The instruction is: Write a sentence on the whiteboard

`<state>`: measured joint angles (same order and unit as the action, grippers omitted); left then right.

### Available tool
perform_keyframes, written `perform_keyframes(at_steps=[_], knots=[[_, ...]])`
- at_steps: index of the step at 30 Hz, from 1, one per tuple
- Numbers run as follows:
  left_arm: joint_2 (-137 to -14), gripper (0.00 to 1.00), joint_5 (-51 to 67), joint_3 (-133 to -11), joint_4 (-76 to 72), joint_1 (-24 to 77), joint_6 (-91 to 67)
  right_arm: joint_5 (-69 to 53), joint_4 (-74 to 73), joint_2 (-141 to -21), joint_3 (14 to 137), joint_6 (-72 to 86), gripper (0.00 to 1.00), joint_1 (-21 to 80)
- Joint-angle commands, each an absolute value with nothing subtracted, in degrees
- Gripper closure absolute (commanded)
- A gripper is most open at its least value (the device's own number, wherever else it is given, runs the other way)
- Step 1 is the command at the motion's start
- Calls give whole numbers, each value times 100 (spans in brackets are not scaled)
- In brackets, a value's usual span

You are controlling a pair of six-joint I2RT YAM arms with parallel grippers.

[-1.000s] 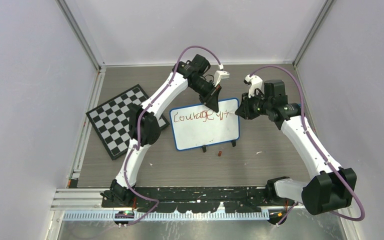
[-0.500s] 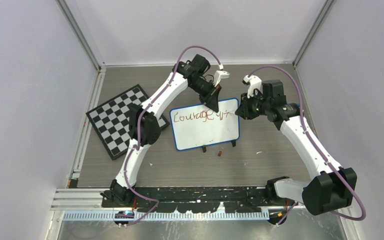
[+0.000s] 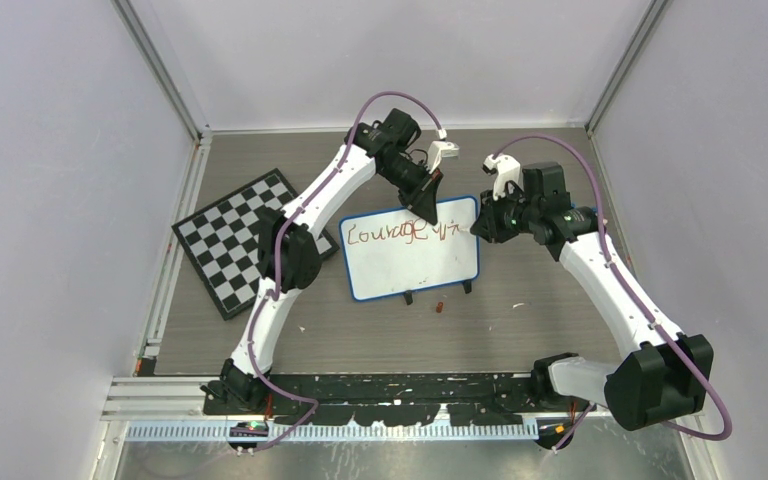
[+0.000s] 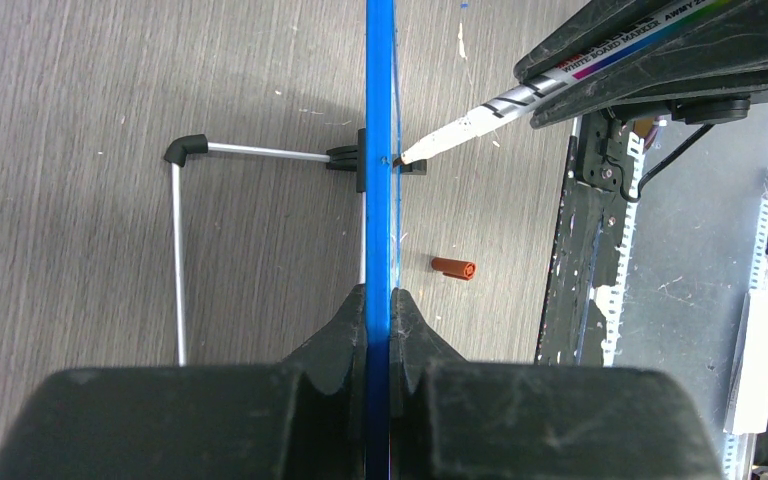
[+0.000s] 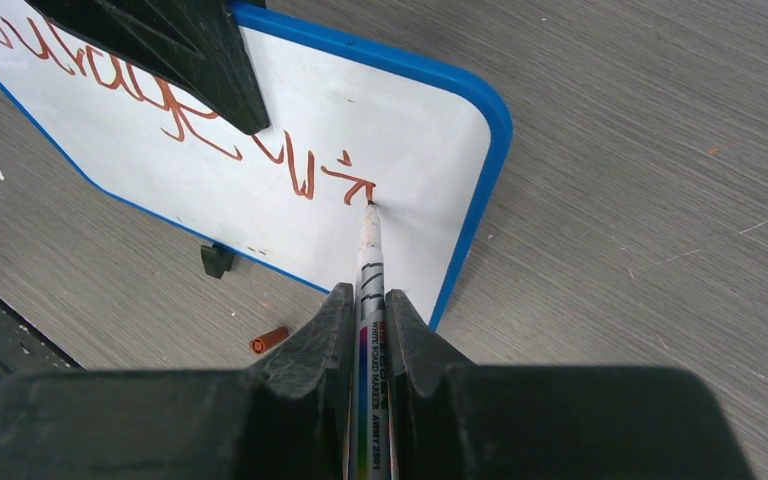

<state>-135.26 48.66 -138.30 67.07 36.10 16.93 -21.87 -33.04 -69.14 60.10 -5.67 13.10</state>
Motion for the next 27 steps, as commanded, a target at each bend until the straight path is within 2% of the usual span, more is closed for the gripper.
perform_keyframes(at_steps=[1, 27], knots=[[-13868, 100, 4185, -13610, 7028, 3802, 2215, -2136, -3331, -6829, 6021, -691, 100, 1355], [-13800, 100, 4193, -13592, 7051, 3803, 2257, -1926, -2988, -7083, 6538, -431, 100, 1361]])
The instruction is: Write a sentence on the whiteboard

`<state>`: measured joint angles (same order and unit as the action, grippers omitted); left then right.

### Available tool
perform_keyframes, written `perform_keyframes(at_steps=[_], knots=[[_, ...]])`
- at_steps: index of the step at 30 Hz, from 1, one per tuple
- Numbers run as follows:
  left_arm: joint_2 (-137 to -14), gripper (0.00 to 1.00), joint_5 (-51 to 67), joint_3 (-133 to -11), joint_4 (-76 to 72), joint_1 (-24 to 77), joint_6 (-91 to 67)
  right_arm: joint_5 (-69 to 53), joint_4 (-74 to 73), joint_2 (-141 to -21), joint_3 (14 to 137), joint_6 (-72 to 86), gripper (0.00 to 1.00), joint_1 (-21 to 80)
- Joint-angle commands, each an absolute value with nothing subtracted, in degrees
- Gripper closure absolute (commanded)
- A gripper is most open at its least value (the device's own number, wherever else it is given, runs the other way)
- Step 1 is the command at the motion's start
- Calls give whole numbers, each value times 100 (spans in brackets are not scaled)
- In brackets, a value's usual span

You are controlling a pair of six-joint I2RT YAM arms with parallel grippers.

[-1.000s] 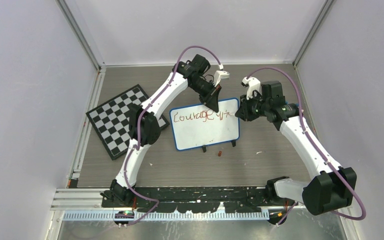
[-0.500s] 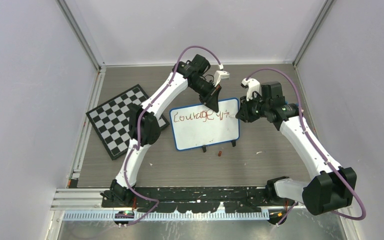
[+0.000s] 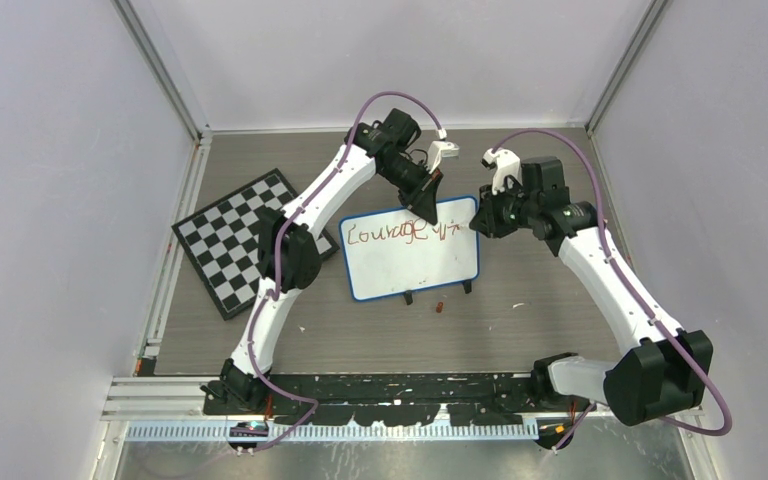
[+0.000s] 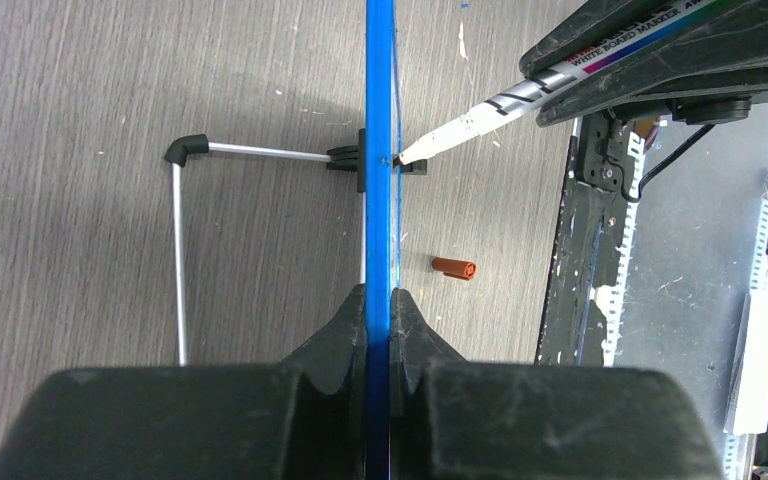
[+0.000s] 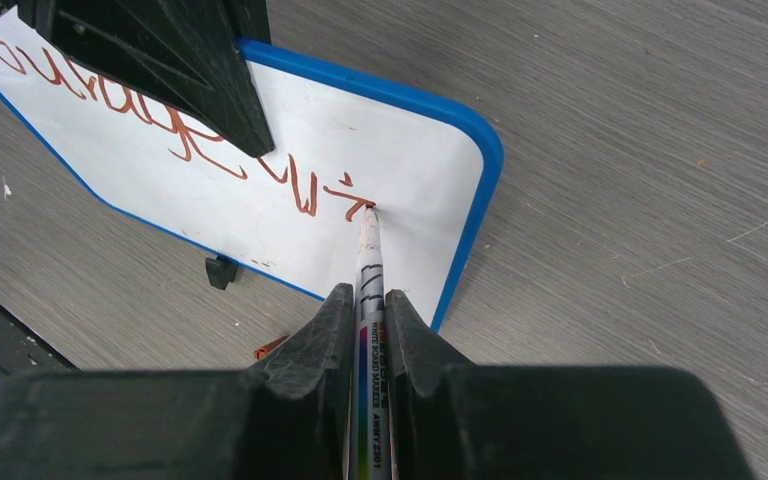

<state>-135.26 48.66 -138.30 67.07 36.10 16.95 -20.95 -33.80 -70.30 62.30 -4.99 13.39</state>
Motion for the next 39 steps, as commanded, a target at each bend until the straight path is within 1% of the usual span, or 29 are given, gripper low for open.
perform_keyframes(at_steps=[1, 9, 27, 33, 39], knots=[[-13797, 100, 4192, -13593, 7047, 3800, 2259, -1872, -2978, -7084, 6525, -443, 100, 1360], [-13781, 100, 4155, -13582, 7041, 3797, 2258, -1509, -3036, -6917, 6368, -529, 100, 1282], [-13764, 100, 4203, -13571, 7014, 3775, 2217, -1688, -3320, -6713, 5926, -641, 100, 1228], [-13750, 100, 4227, -13562, 7032, 3772, 2215, -1936, -3445, -6674, 6191, -583, 100, 1228], [-13707, 100, 4219, -13537, 7022, 3775, 2228, -1888, -3449, -6727, 6409, -546, 100, 1226]])
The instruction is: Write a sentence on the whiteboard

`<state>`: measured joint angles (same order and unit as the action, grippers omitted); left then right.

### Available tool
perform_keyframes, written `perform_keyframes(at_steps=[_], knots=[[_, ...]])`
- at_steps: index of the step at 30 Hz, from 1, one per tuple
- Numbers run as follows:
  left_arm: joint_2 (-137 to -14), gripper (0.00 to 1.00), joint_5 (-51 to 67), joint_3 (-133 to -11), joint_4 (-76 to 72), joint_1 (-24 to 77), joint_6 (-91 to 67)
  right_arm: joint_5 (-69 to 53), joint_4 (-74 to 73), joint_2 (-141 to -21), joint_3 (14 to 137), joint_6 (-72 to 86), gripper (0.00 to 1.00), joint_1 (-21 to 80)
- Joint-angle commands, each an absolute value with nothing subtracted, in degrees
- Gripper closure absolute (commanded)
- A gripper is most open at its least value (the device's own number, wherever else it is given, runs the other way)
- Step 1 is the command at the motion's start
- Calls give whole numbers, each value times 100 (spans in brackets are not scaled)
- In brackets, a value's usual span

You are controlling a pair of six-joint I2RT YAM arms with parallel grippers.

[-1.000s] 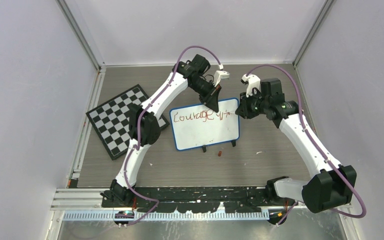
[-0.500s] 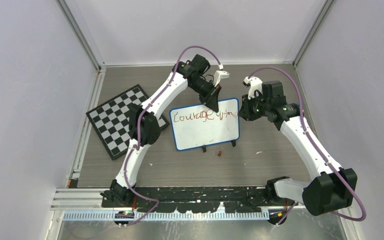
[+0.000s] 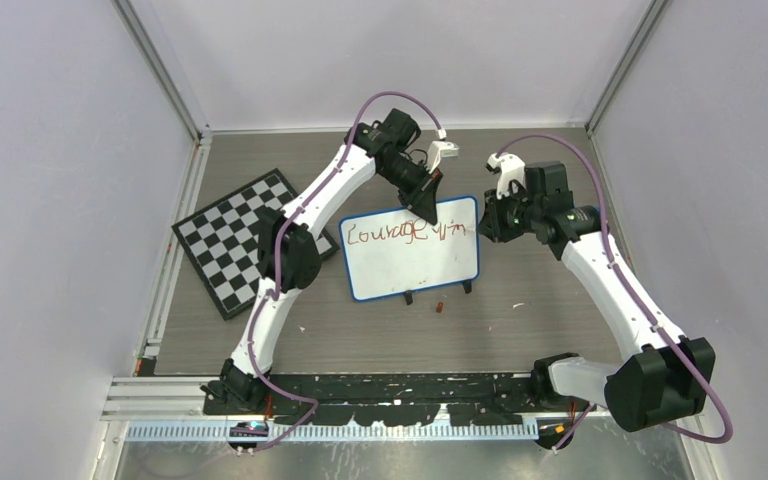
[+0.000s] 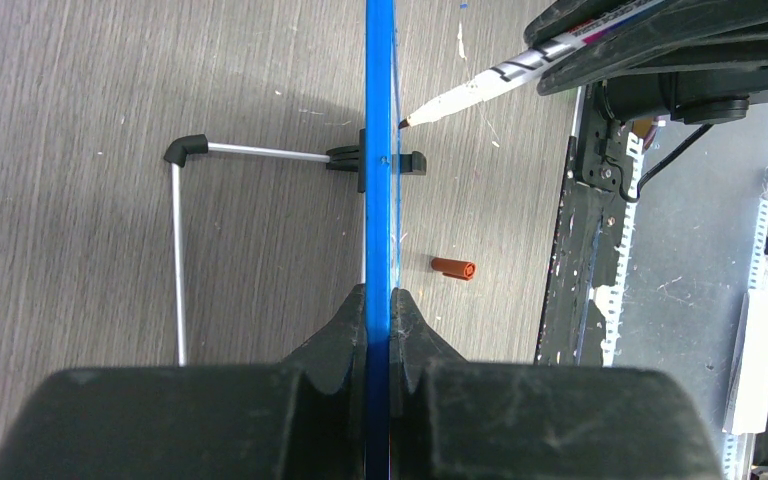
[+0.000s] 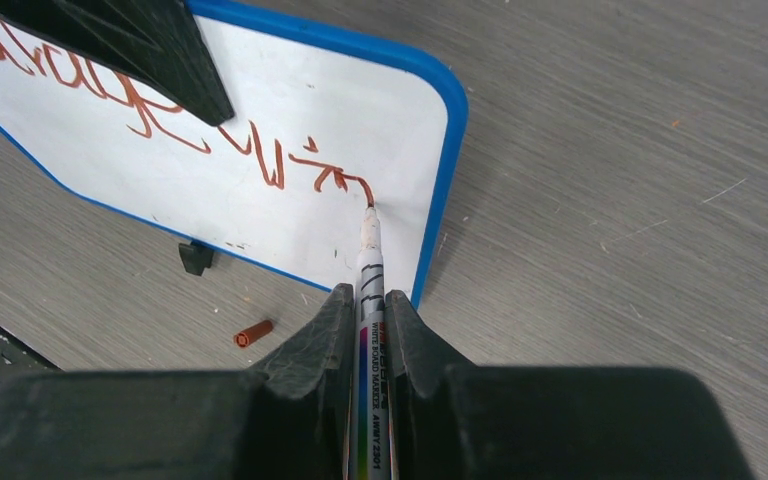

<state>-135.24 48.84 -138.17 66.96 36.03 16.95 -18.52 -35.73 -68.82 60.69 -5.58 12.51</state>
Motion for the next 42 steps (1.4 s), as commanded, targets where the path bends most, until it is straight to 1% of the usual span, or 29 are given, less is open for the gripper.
perform_keyframes(at_steps=[1, 8, 16, 20, 27, 36, 42], knots=[[-13701, 100, 4217, -13535, 7024, 3773, 2227, -1870, -3426, -6749, 6400, -537, 100, 1228], [-13697, 100, 4216, -13544, 7017, 3775, 2224, -1572, -3314, -6827, 6248, -603, 100, 1229], [-13718, 100, 4217, -13552, 7025, 3771, 2226, -897, -3235, -6773, 6159, -724, 100, 1215], [-13726, 100, 4227, -13578, 7015, 3771, 2212, -915, -3236, -6820, 6347, -632, 100, 1220], [-13719, 100, 4234, -13579, 7018, 3773, 2221, -1316, -3243, -6953, 6612, -492, 100, 1222], [-13707, 100, 4227, -13588, 7014, 3771, 2225, -1559, -3183, -7063, 6401, -511, 100, 1279], [-13702, 100, 4218, -13568, 7032, 3771, 2234, -1324, -3181, -7120, 6181, -720, 100, 1304]])
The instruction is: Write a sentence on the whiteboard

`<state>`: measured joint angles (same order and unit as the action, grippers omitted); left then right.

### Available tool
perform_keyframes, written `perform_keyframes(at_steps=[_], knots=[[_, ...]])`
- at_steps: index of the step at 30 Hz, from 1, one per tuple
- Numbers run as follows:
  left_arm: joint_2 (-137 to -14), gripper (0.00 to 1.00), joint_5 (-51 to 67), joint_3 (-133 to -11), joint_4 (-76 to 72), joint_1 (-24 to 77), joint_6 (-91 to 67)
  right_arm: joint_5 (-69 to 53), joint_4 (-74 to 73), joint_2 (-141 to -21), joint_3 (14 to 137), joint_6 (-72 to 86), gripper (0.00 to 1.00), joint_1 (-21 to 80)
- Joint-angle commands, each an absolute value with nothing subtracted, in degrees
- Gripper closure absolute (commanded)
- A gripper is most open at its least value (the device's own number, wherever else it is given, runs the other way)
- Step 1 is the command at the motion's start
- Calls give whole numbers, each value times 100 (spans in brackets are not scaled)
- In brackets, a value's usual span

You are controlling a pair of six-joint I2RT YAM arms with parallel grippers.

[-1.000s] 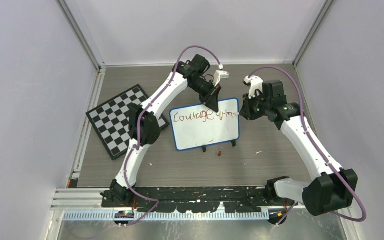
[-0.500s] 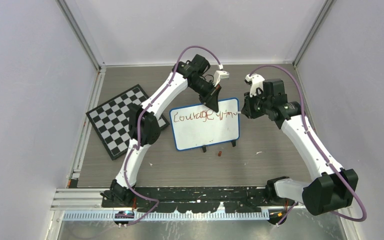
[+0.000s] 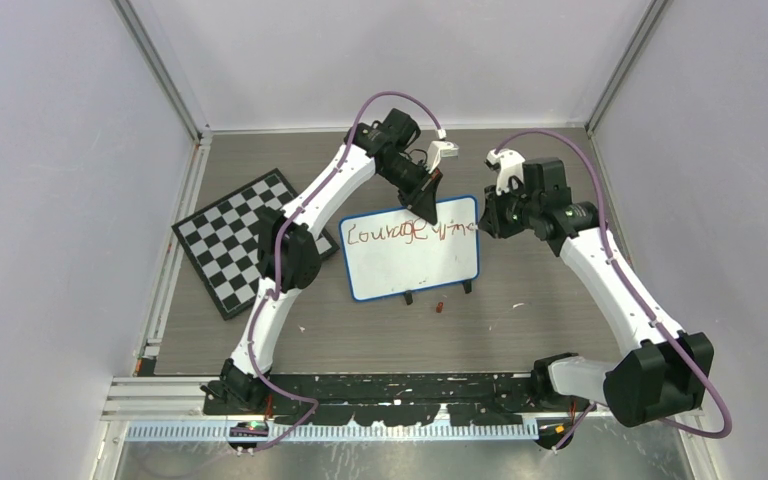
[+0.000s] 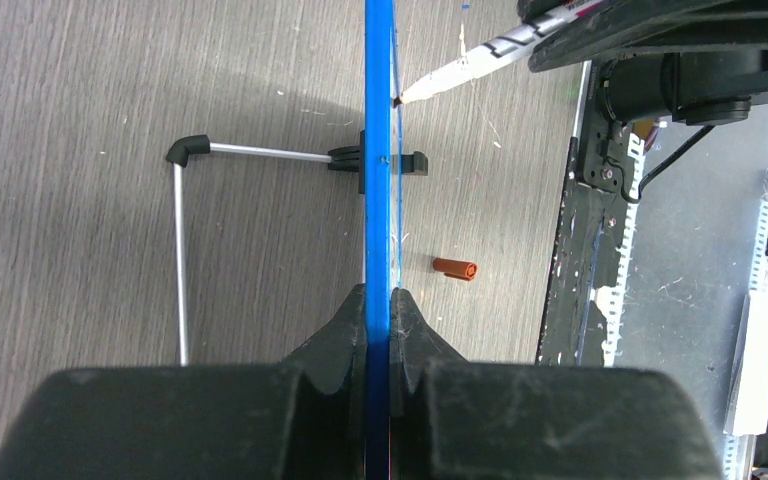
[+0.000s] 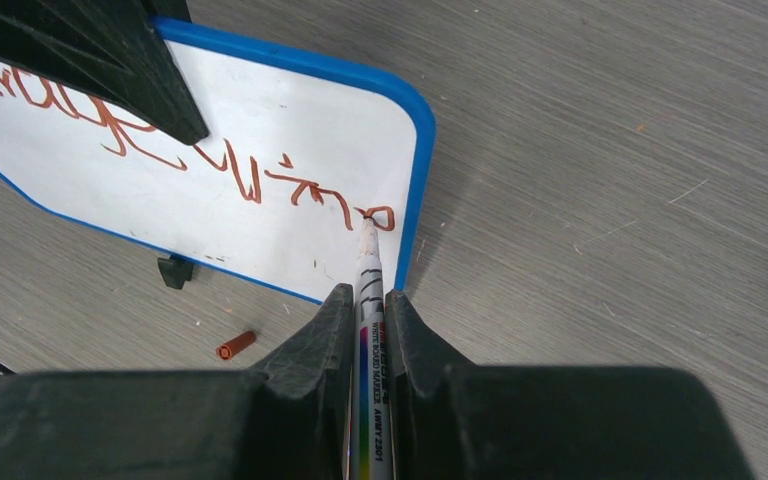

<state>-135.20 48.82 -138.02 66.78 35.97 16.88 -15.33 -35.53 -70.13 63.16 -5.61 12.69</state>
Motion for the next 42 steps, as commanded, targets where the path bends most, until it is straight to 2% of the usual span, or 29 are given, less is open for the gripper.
perform_keyframes(at_steps=[1, 9, 14, 16, 21, 24, 31, 36, 42], knots=[[-13702, 100, 4203, -13571, 7031, 3771, 2234, -1277, -3189, -7113, 6159, -747, 100, 1307], [-13678, 100, 4225, -13605, 7024, 3775, 2199, -915, -3340, -6958, 6067, -982, 100, 1254], [-13648, 100, 4194, -13630, 6983, 3775, 2115, -1005, -3619, -6931, 6497, -990, 100, 1236], [-13617, 92, 4227, -13739, 6988, 3763, 2033, -1279, -3826, -6913, 6778, -962, 100, 1237], [-13433, 46, 4320, -14234, 7050, 3739, 1830, -2222, -4315, -6905, 7310, -939, 100, 1249], [-13205, 31, 4297, -14418, 7123, 3692, 1775, -2569, -4526, -6924, 7513, -892, 100, 1345], [-12184, 25, 4316, -13694, 7191, 3086, 1781, -2892, -4721, -6893, 7574, -801, 100, 1923], [-11262, 18, 4589, -12129, 6915, 2219, 1794, -2850, -4685, -7004, 7477, -787, 100, 2363], [-10150, 16, 4888, -9997, 6026, 1201, 1709, -2460, -4464, -7330, 7418, -767, 100, 2915]])
